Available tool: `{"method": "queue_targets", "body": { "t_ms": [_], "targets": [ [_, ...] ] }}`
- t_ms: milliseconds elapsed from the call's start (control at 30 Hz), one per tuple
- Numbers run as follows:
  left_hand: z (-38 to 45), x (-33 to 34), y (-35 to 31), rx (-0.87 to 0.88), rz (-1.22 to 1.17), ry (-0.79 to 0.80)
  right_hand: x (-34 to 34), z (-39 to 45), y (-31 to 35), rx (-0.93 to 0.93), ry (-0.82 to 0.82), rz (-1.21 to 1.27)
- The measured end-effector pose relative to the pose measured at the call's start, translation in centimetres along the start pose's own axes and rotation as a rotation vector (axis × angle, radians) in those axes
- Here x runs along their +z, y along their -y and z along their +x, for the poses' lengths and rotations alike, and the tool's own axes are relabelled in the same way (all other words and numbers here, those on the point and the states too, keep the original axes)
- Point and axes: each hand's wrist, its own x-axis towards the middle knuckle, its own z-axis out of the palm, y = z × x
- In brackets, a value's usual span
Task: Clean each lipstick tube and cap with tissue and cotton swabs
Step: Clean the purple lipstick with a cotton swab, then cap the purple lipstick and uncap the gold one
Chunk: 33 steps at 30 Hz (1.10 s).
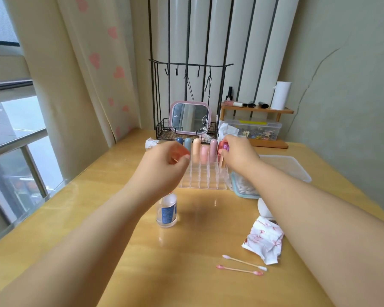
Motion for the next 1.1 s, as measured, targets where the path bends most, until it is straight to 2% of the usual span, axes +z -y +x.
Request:
{"method": "queue_targets", "body": {
  "t_ms": [233,367,500,567,767,1100],
  "targets": [
    [-2.3,1.3,-2.0,0.033,-0.009,-0.037,-7.8,-3.6,1.5,-0.099,-0.248,0.223],
    [-4.7,3.6,-3.1,0.071,-0.020,-0.027,-8.6,-10.5,0.6,-0.034,-0.136,0.506],
    [-7.7,5.9,-3.4,0.069,-0.071,0.145,-7.3,-16.2,-0.9,0.071,-0.030,0.790],
    [-8.9,6.6,-3.3,0.102,-0.074,0.176,-6.5,-17.9,-1.5,0.119,-0.010,0.879],
    [-10.5,6.9,-2.5,0.243,-0.095,0.284,-6.0,-19.6,-2.4,0.139,0.047,0.939],
    [-10.2,6.7,-3.6,0.277,-0.162,0.222,-6.9,-19.2,-2.4,0.161,-0.033,1.015]
  ]
}}
